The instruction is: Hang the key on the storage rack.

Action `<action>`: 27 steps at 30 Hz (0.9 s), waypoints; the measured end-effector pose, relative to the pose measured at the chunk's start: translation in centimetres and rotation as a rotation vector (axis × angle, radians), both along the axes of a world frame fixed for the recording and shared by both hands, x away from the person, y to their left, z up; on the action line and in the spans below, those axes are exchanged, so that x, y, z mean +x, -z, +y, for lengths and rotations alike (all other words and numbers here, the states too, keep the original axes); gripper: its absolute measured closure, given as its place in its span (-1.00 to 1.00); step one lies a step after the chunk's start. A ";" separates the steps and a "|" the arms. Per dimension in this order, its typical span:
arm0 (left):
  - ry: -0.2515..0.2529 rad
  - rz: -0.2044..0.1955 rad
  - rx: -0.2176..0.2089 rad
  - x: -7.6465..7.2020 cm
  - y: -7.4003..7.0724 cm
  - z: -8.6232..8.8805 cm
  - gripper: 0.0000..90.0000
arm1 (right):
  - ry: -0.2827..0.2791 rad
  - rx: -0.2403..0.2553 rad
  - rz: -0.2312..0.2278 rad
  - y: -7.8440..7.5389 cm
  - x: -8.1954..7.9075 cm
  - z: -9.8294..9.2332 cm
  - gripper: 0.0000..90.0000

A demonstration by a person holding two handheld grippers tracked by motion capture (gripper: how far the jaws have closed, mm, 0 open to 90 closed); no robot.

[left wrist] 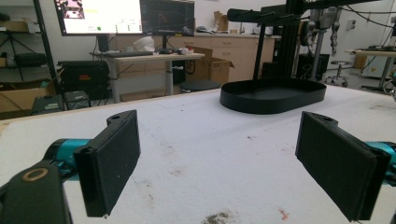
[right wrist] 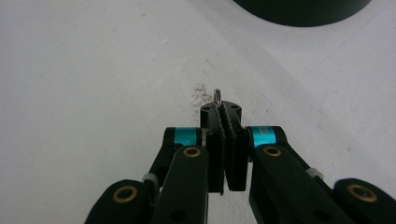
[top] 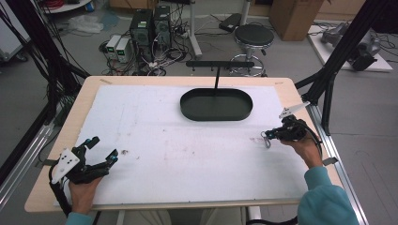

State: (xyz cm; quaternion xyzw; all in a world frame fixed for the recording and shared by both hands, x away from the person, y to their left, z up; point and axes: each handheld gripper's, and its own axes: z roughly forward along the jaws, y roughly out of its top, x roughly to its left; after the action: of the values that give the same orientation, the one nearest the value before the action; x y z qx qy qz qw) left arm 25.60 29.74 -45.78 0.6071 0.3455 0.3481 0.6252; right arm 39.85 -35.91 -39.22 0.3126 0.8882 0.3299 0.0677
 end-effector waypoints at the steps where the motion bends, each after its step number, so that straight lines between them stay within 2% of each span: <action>1: 0.000 0.001 0.000 0.0 0.0 0.0 -0.68 | 0.001 0.014 -0.004 -0.1 0.0 -0.1 0.99; 9: 0.001 0.000 0.001 0.0 0.0 0.0 -0.68 | 0.024 0.140 -0.045 -2.3 0.2 0.0 0.99; 13: 0.001 0.001 0.000 0.0 0.0 0.0 -0.68 | 0.018 0.175 -0.093 -3.7 0.6 0.4 0.99; 15: 0.001 0.001 0.000 0.0 0.0 0.0 -0.68 | 0.016 0.220 -0.118 -4.8 1.0 0.8 0.99; 17: 0.001 0.001 0.000 0.0 0.0 0.0 -0.68 | 0.015 0.228 -0.119 -5.2 1.2 1.0 0.99; 23: 0.001 0.001 -0.002 0.0 0.0 0.0 -0.68 | 0.010 0.268 -0.169 -7.6 2.4 2.0 0.99; 27: 0.001 0.001 -0.003 0.0 0.0 0.0 -0.68 | 0.010 0.264 -0.193 -9.1 3.3 2.6 0.99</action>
State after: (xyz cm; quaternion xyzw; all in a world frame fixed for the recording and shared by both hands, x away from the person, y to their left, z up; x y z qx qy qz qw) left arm 25.62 29.75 -45.79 0.6064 0.3460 0.3472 0.6261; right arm 43.15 -33.34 -30.13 0.2901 0.8248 0.4720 0.1129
